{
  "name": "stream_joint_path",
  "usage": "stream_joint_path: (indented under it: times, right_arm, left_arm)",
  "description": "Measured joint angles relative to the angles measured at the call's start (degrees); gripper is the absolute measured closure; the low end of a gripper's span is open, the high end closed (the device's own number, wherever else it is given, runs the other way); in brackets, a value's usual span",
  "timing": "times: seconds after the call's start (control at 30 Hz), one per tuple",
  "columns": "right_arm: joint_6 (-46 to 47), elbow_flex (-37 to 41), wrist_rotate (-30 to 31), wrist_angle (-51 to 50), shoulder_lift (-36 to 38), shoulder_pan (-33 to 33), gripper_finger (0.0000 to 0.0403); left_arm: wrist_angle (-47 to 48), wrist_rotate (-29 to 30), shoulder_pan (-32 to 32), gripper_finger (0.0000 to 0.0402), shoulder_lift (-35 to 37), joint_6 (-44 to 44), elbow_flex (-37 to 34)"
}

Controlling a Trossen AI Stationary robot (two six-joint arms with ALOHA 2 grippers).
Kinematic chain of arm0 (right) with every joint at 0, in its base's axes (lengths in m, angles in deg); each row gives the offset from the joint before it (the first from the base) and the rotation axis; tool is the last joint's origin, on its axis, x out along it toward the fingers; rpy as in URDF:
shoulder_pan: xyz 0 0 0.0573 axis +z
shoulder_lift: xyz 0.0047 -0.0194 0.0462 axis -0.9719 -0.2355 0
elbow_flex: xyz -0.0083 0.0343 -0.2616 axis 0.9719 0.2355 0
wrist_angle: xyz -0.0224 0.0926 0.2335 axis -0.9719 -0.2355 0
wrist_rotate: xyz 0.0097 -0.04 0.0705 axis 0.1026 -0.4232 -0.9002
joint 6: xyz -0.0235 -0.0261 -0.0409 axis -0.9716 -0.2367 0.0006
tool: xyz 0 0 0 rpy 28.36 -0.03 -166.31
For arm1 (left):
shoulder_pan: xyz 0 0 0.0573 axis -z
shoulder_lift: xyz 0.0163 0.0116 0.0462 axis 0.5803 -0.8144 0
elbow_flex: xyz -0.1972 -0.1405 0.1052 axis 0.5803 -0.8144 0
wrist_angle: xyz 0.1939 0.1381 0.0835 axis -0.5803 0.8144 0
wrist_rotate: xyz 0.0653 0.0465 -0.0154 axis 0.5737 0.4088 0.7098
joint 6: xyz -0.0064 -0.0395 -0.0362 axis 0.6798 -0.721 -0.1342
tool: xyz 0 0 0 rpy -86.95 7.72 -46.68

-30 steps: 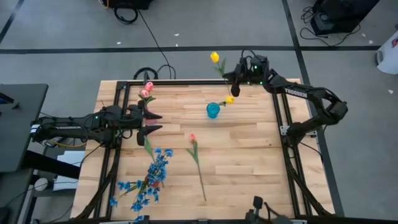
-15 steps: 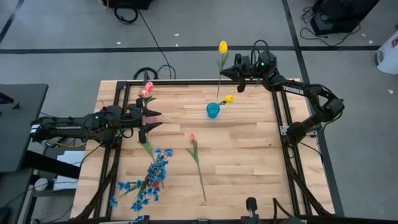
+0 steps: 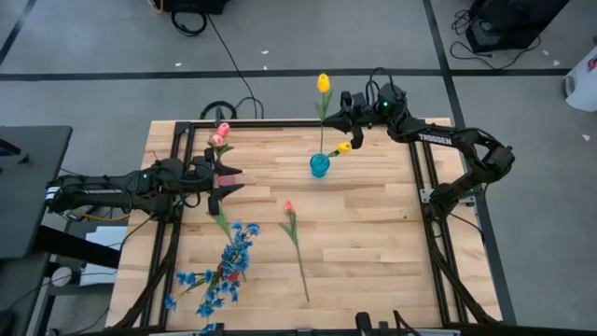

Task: Sort flowers into vase by color
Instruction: Put the right yellow tulip into the blue vase

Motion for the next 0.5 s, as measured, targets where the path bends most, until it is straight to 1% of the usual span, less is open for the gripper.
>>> stream_joint_path:
  times: [0.37, 0.5]
  right_arm:
    - [-11.6, 0.0, 3.8, -6.4, 0.0, 2.2, 0.0396]
    - [-14.3, 1.4, 4.1, -6.1, 0.0, 2.6, 0.0396]
  left_arm:
    - [1.7, 0.0, 0.0, 0.0194, 0.0, -0.2, 0.0]
    - [1.7, 0.0, 0.0, 0.0194, 0.0, -0.2, 0.0]
